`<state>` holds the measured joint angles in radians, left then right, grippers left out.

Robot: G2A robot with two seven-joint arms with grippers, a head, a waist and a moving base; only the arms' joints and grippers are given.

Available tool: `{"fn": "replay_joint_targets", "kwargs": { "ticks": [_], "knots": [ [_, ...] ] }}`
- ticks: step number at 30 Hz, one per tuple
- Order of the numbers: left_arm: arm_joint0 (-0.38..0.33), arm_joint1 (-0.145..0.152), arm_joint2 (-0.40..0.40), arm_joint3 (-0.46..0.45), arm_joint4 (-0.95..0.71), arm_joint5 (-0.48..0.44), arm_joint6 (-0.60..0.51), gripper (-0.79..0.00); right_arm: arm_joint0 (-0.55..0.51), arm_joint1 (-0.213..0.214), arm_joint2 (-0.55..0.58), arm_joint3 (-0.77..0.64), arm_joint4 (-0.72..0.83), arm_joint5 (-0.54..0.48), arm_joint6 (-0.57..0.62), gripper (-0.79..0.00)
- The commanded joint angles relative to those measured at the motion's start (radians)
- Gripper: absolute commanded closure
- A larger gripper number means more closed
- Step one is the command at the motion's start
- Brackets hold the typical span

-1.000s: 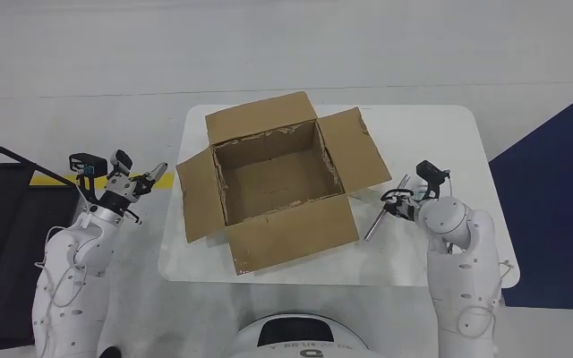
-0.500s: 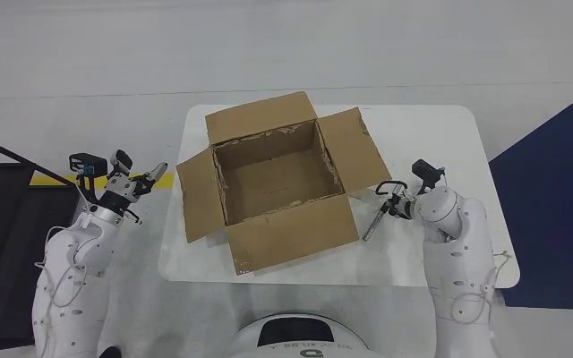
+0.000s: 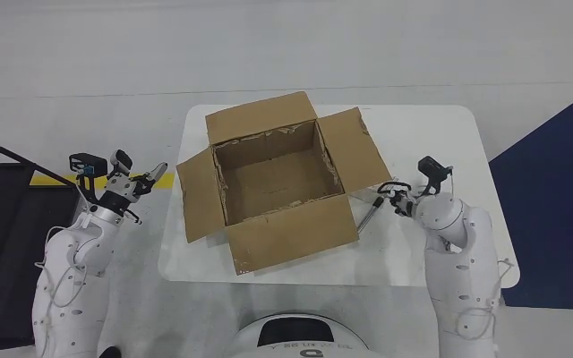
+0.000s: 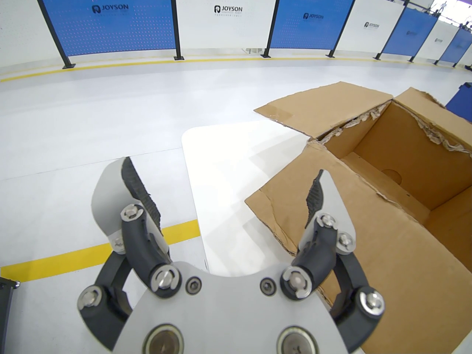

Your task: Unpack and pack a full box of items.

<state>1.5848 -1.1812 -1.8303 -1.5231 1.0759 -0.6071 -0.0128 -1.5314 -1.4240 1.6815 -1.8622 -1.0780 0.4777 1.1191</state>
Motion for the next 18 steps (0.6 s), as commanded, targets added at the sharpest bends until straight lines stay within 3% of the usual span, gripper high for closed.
{"fn": "replay_joint_targets", "kwargs": {
  "ticks": [1,3,18],
  "knots": [
    [0.0,0.0,0.0,0.0,0.0,0.0,0.0,-0.785,-0.057,-0.004,0.003,-0.057,0.063,-0.022,-0.104,-0.388],
    [0.0,0.0,0.0,0.0,0.0,0.0,0.0,-0.785,-0.111,-0.009,0.013,-0.094,0.138,-0.055,-0.211,-0.785],
    [0.0,0.0,0.0,0.0,0.0,0.0,0.0,-0.785,-0.128,-0.011,0.016,-0.102,0.167,-0.068,-0.244,-0.785]
  ]
}}
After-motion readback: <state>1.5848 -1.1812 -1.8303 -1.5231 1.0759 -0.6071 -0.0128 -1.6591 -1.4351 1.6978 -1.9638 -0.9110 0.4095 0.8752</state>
